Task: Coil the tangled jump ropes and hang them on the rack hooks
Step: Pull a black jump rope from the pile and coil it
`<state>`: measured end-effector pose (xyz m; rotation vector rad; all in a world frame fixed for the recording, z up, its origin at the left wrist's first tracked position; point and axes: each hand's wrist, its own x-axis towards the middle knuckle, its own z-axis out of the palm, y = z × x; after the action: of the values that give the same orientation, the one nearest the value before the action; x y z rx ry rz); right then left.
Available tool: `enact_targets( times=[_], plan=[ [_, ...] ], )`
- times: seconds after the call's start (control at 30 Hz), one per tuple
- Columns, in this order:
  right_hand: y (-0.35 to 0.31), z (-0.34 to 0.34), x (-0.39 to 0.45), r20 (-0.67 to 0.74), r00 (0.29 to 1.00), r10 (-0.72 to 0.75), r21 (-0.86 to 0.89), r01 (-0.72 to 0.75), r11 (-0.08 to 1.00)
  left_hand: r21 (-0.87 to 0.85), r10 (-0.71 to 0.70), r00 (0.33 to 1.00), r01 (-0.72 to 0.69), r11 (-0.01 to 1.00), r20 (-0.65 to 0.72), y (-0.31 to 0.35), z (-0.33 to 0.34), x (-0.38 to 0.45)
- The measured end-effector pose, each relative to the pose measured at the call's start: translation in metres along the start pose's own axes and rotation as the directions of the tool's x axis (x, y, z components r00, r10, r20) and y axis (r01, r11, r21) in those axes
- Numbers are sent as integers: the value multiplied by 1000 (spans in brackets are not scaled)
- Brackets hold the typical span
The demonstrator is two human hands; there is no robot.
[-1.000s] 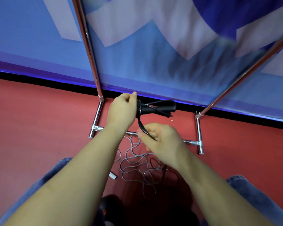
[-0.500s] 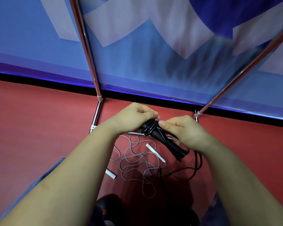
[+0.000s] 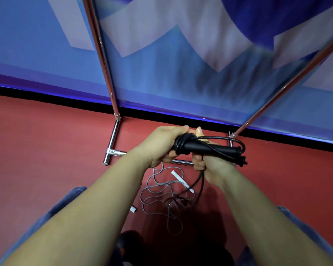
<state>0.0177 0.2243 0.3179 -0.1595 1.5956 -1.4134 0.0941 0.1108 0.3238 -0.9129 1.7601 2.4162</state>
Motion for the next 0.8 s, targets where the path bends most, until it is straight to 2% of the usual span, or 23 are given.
enact_targets(
  times=[0.13,0.23,0.37,0.47,0.53,0.67,0.8],
  plan=[
    [-2,7,-1,-105,994,-17,-52,12,999,-65,-34,996,28,997,-87,-2,0,3],
    [-1,11,-3,-80,995,-55,-152,42,987,-61,-57,978,45,997,-202,-2,-2,5],
    [4,23,-10,7,997,-72,-317,70,946,-105,-83,899,41,994,-430,1,-8,8],
    [3,22,-13,69,995,-77,-422,99,901,63,49,815,-16,998,-577,-1,-18,13],
    [0,19,-14,93,986,-139,-551,167,817,200,167,785,-56,978,-597,-4,-24,15],
    [-5,12,-17,142,950,-277,-705,294,645,444,278,779,1,896,-563,-5,-25,13],
    [-12,2,-16,139,904,-405,-784,350,513,580,287,806,84,810,-517,-5,-22,10]
  ],
)
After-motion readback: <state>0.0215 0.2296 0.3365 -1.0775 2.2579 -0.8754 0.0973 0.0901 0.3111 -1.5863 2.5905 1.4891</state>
